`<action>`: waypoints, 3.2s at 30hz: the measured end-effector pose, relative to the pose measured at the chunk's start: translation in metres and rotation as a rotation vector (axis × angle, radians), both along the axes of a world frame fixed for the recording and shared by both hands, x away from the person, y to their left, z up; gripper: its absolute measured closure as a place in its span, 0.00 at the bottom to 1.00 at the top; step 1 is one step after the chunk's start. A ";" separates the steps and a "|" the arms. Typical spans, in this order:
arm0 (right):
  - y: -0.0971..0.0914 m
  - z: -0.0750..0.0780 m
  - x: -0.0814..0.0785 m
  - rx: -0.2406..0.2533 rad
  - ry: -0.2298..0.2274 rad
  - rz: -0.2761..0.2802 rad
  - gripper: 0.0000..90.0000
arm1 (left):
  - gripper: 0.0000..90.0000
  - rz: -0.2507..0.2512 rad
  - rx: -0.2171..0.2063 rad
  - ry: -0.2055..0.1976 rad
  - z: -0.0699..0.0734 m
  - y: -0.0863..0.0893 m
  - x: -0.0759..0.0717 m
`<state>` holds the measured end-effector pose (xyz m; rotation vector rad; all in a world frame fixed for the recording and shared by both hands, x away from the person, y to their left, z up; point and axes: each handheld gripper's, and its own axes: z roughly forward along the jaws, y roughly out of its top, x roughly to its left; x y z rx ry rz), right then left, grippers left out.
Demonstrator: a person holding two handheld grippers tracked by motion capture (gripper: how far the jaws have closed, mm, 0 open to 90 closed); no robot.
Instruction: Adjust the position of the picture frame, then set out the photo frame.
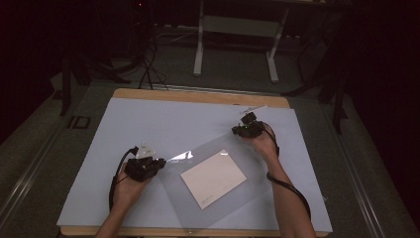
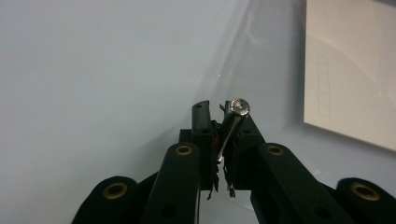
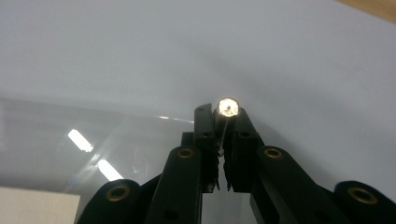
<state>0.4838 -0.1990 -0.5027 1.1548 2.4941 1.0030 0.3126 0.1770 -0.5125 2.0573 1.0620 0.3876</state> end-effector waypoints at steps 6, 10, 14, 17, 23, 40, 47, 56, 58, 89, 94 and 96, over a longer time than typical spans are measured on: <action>-0.008 0.003 -0.008 0.015 0.010 -0.017 0.94 | 0.91 0.026 -0.055 0.037 0.004 0.013 0.029; -0.014 0.002 -0.014 0.029 0.034 -0.031 0.93 | 0.91 0.058 -0.080 0.051 0.007 0.018 0.048; -0.019 0.001 -0.016 0.052 0.046 -0.043 0.93 | 0.90 0.078 -0.095 0.067 0.010 0.021 0.068; -0.022 0.002 -0.017 0.060 0.049 -0.058 0.93 | 0.90 0.085 -0.096 0.075 0.012 0.021 0.079; -0.027 0.002 -0.019 0.069 0.059 -0.095 0.93 | 0.90 0.100 -0.094 0.108 0.012 0.016 0.109; -0.024 -0.013 -0.021 0.042 0.066 -0.120 0.92 | 0.90 0.165 -0.066 0.162 -0.008 0.012 0.128; -0.024 -0.015 -0.023 0.053 0.057 -0.125 0.92 | 0.90 0.174 -0.069 0.162 -0.008 0.012 0.127; -0.024 -0.016 -0.023 0.045 0.041 -0.110 0.92 | 0.90 0.176 -0.065 0.165 -0.008 0.011 0.127; -0.024 -0.016 -0.023 0.046 0.042 -0.109 0.92 | 0.89 0.178 -0.076 0.165 -0.009 0.012 0.127; -0.028 -0.020 -0.025 0.090 0.024 -0.109 0.91 | 0.91 0.125 -0.112 -0.068 -0.003 0.025 0.101; -0.028 -0.020 -0.026 0.091 0.022 -0.110 0.91 | 0.93 0.119 -0.109 -0.077 -0.005 0.025 0.100; -0.028 -0.020 -0.026 0.093 0.028 -0.110 0.90 | 0.93 0.116 -0.109 -0.076 -0.005 0.026 0.100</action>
